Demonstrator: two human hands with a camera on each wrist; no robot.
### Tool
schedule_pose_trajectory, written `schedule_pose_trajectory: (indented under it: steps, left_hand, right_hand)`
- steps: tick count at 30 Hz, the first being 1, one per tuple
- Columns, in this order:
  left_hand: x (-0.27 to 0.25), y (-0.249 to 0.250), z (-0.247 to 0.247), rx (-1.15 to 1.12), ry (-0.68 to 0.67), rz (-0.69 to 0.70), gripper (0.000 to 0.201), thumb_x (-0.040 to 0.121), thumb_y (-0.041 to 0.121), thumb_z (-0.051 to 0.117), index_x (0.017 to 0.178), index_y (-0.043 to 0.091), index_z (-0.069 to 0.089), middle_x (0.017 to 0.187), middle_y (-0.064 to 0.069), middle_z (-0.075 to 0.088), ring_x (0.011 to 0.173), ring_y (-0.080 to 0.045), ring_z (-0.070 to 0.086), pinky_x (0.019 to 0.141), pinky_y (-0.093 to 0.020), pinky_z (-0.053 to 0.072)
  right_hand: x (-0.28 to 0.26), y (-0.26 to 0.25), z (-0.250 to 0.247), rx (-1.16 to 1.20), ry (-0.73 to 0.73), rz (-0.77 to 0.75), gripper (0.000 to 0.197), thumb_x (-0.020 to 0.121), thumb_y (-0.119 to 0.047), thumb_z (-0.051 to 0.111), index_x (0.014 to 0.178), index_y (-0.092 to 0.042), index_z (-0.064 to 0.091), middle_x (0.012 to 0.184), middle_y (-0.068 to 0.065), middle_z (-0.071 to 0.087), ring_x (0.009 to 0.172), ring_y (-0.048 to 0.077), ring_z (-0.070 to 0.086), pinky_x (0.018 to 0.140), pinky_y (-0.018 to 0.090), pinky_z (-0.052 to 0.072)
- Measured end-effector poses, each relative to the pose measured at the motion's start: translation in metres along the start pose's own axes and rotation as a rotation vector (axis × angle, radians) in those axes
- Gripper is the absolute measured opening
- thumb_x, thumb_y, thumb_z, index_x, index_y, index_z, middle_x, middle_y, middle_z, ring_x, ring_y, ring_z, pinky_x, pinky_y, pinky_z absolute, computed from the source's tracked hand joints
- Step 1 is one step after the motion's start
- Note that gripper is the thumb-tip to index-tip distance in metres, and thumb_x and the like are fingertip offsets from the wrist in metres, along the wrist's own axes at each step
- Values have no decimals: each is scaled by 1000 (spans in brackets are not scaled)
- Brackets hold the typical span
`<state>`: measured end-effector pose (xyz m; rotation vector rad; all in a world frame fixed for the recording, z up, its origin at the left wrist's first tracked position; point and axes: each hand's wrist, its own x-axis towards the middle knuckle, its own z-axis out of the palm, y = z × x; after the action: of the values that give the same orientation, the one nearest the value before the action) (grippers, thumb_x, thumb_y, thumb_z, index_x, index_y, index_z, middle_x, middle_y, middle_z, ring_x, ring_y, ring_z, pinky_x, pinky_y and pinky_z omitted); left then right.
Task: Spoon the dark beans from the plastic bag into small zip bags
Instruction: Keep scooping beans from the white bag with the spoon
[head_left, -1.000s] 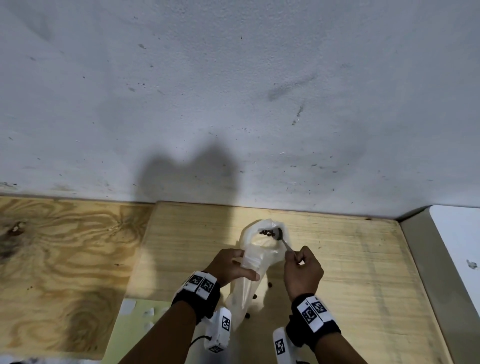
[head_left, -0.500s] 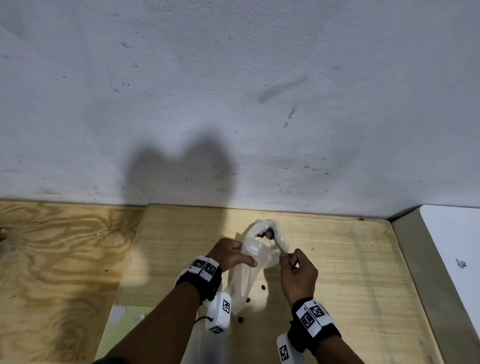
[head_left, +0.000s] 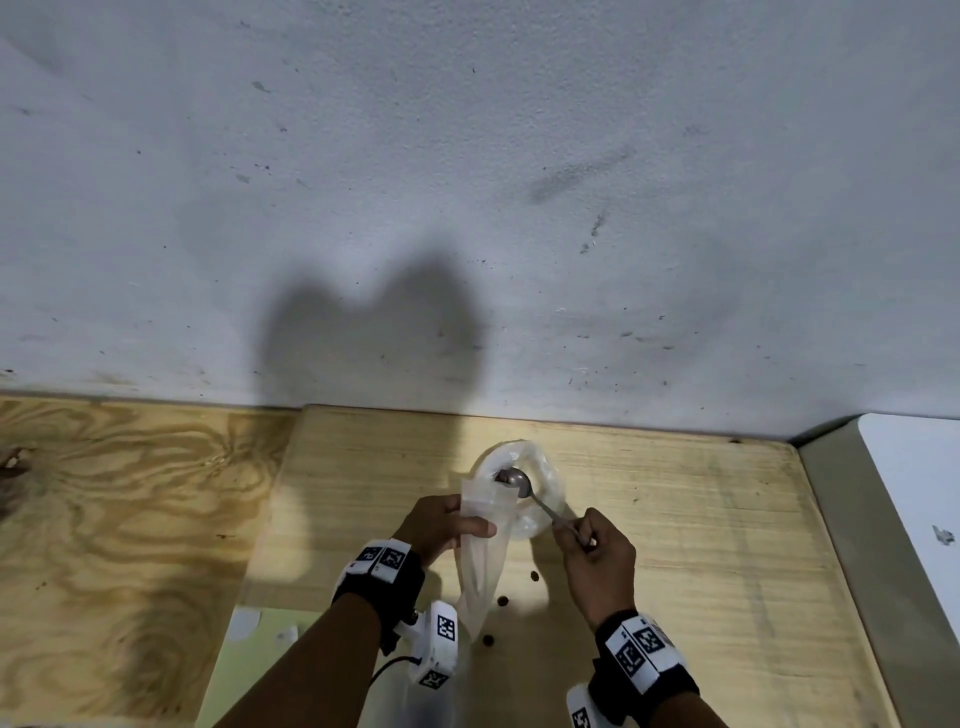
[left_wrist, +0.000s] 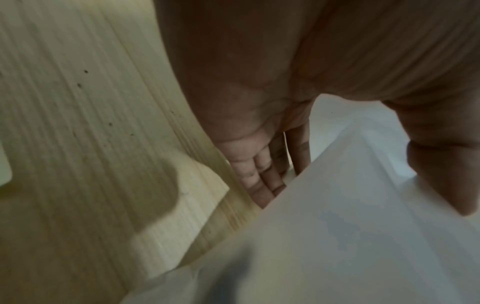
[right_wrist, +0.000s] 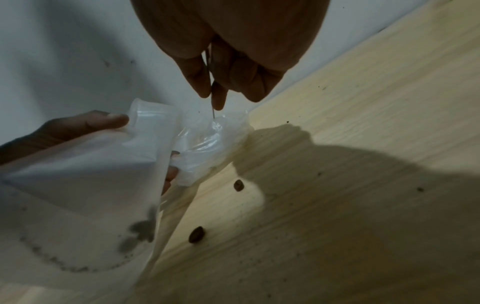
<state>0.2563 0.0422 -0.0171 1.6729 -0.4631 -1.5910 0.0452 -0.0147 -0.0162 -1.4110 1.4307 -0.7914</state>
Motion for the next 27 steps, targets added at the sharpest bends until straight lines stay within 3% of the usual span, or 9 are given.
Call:
schedule_pose_trajectory:
  steps: [5, 10, 14, 17, 27]
  left_hand:
    - [0, 1, 2, 95, -45, 38, 55, 50, 28, 86, 103, 15, 76, 102, -4, 76, 102, -25, 70, 96, -46, 54]
    - [-5, 4, 9, 177, -117, 75, 55, 49, 30, 87, 101, 15, 77, 99, -4, 77, 97, -23, 72, 95, -45, 55]
    - [-10, 6, 10, 246, -168, 75, 49, 55, 23, 88, 103, 16, 77, 98, -2, 77, 94, -20, 73, 94, -41, 55]
    - [-12, 4, 7, 287, -193, 67, 52, 51, 28, 88, 101, 17, 78, 99, -1, 77, 95, -19, 72, 95, -42, 55]
    - [-15, 2, 4, 318, -180, 59, 53, 48, 32, 89, 97, 18, 79, 99, -1, 77, 98, -19, 71, 98, -46, 52]
  right_hand:
    - [-2, -1, 5, 29, 35, 76, 54, 80, 1, 70, 57, -20, 26, 59, 6, 38, 54, 10, 31, 52, 20, 30]
    - [-8, 5, 19, 177, 6, 293, 55, 80, -6, 76, 54, -21, 29, 60, 6, 36, 58, 16, 35, 60, 29, 32]
    - [-4, 2, 20, 338, 48, 470, 55, 79, -1, 73, 53, -20, 29, 54, 4, 31, 48, 15, 25, 47, 26, 26]
    - [2, -3, 17, 425, 80, 558, 58, 77, 1, 74, 54, -22, 26, 52, 1, 27, 42, 15, 22, 41, 25, 22]
    - [5, 5, 9, 502, 77, 609, 62, 76, 0, 78, 55, -25, 25, 55, -2, 27, 49, 14, 22, 42, 26, 23]
